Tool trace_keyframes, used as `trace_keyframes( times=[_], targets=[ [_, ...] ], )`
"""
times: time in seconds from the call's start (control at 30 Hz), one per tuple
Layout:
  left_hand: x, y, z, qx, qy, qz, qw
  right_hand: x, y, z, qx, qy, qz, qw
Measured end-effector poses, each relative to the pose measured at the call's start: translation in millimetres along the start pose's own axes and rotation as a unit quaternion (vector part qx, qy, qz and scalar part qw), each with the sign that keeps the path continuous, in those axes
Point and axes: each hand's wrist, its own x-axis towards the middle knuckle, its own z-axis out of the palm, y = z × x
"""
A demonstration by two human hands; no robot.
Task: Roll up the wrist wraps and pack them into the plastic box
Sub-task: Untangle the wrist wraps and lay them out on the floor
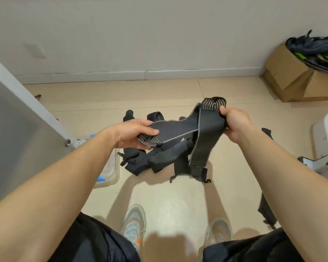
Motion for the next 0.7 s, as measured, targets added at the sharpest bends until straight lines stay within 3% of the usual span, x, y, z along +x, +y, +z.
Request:
trace_keyframes(
  times=[0.17,0.33,0.43,0.7],
  targets=[
    [-5,38,0,-0.035,0.116,0.103,0.987,-1,2,-14,-0.119,-0.019,0.001,0.993],
    [-16,71,14,0.071,0.133,0.192,0.970,-18,-13,-13,-0.253,-0.068,-0.068,0.963],
    [-19,82,21,0.120,0.158,0.233,0.952,-37,-34,-13,-0.228,-0.138,-0.124,0.956],
    [-33,82,37,-0.037,0.129,0.235,0.963,-74,-54,-9,-0.095,-0.284,-0.139,0.944]
  ],
)
